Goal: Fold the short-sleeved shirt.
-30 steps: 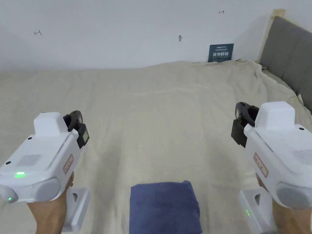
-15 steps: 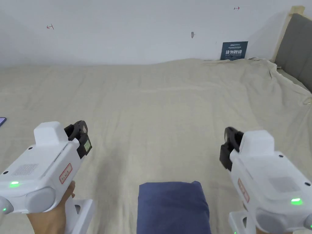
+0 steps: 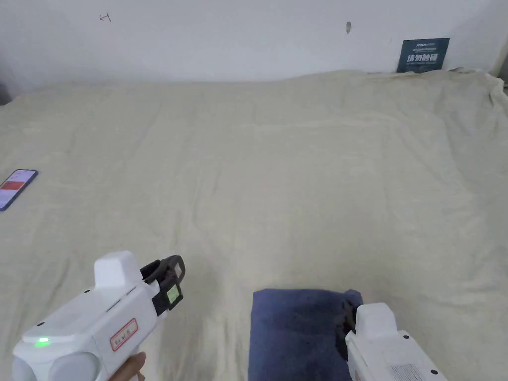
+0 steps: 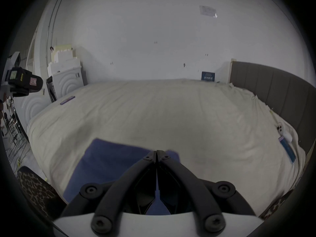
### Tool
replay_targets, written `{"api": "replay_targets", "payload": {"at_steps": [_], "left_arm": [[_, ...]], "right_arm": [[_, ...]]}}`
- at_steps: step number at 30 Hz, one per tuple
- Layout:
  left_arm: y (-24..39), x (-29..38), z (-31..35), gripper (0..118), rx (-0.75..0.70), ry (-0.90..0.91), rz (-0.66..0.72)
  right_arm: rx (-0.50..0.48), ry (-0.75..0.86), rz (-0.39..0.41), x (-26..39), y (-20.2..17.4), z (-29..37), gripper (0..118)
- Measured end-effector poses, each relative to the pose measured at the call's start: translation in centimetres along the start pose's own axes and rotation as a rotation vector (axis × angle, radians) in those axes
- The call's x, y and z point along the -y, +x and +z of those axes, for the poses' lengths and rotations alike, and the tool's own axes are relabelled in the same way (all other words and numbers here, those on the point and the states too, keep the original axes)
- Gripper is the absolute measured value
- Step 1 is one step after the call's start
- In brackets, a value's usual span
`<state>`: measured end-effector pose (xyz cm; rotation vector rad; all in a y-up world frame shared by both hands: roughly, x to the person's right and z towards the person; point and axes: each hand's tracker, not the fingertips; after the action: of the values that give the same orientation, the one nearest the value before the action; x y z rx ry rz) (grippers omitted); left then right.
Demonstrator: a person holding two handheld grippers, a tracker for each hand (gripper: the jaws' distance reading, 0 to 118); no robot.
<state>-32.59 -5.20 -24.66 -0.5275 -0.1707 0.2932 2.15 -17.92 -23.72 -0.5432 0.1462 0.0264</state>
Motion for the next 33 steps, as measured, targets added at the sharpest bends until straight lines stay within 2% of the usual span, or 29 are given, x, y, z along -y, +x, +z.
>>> {"api": "replay_targets", "payload": {"at_steps": [2,4,7,11,13,23,25,26,29,33], "left_arm": [[-0.3,0.9,-0.6,5,0.017,-0.043,0.017],[-0.4,1.6,-1.2,13,0.035,-0.08,0.029],[-0.1,2.6,-2.4,38,0.064,-0.147,0.042],[0.7,4.2,-4.8,83,0.099,-0.248,0.045],[1.1,5.3,-6.4,94,0.129,-0.336,0.057],[2.7,8.9,-14.0,91,0.207,-0.614,0.116],[3.0,9.1,-14.6,75,0.231,-0.638,0.128],[3.2,9.2,-14.6,62,0.255,-0.637,0.125],[3.4,9.1,-14.6,47,0.219,-0.65,0.101],[2.4,9.2,-14.9,27,0.226,-0.674,0.16]], "right_arm": [[-0.023,-0.025,0.006,1.3,-0.3,-1.3,0],[-0.022,-0.073,0.045,2.7,-0.9,-2.4,0],[-0.014,0.016,0.022,4.6,-0.9,-2.5,0],[-0.029,0.002,0.004,4.4,-0.6,-2.3,0],[-0.037,-0.004,0.017,4.4,-0.5,-2.3,0],[-0.082,-0.041,-0.001,3.4,0.3,-2.3,0],[-0.091,-0.048,-0.014,3.3,0.4,-2.4,0],[-0.094,-0.051,-0.016,3.2,0.5,-2.4,0],[-0.102,-0.059,-0.011,3.0,0.6,-2.4,0],[-0.13,-0.081,-0.011,2.3,1.0,-2.3,0]]}}
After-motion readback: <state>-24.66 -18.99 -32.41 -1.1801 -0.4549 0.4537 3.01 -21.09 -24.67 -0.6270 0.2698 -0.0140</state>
